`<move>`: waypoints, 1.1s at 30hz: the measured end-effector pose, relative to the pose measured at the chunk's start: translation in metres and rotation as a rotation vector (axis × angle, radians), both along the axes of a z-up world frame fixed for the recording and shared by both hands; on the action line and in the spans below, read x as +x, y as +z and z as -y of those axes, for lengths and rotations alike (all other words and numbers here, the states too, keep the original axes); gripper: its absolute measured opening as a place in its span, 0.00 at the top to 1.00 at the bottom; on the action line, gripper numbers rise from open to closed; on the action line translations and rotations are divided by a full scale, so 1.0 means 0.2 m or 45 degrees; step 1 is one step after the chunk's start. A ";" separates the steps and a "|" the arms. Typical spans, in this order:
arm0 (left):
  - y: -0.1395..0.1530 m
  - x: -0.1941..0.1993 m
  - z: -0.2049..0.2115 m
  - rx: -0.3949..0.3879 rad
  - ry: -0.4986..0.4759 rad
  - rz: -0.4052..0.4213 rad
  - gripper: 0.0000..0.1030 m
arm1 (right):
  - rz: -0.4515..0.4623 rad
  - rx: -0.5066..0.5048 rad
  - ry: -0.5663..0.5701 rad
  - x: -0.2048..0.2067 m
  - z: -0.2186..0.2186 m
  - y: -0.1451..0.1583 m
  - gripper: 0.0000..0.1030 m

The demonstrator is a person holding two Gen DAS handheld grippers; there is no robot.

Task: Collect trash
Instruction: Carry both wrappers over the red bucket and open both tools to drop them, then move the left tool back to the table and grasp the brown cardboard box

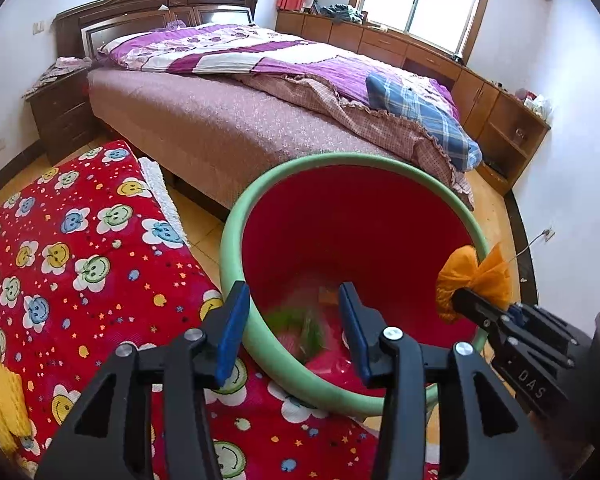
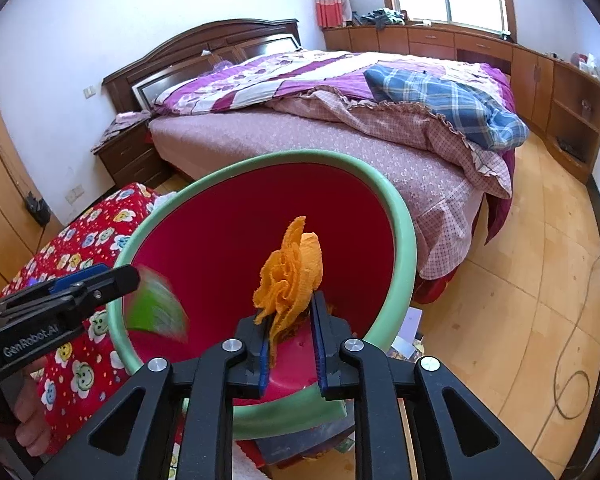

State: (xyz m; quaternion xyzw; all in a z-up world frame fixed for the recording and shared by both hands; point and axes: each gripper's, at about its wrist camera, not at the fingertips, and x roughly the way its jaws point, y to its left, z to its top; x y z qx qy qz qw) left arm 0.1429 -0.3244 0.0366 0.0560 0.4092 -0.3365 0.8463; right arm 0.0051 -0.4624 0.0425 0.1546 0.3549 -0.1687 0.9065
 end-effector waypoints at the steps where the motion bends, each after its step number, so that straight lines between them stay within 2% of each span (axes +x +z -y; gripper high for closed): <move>1: 0.01 0.00 0.00 -0.002 0.002 0.007 0.55 | -0.001 0.003 -0.002 0.00 0.00 0.00 0.75; 17: 0.09 -0.06 -0.15 0.004 0.064 0.033 0.55 | 0.014 -0.001 0.001 -0.03 -0.05 0.04 0.63; 25: 0.13 -0.11 -0.30 -0.003 0.121 0.040 0.55 | 0.049 -0.016 0.011 -0.06 -0.13 0.10 0.51; 33: 0.16 -0.15 -0.49 -0.019 0.202 0.040 0.55 | 0.084 -0.032 0.060 -0.08 -0.26 0.16 0.50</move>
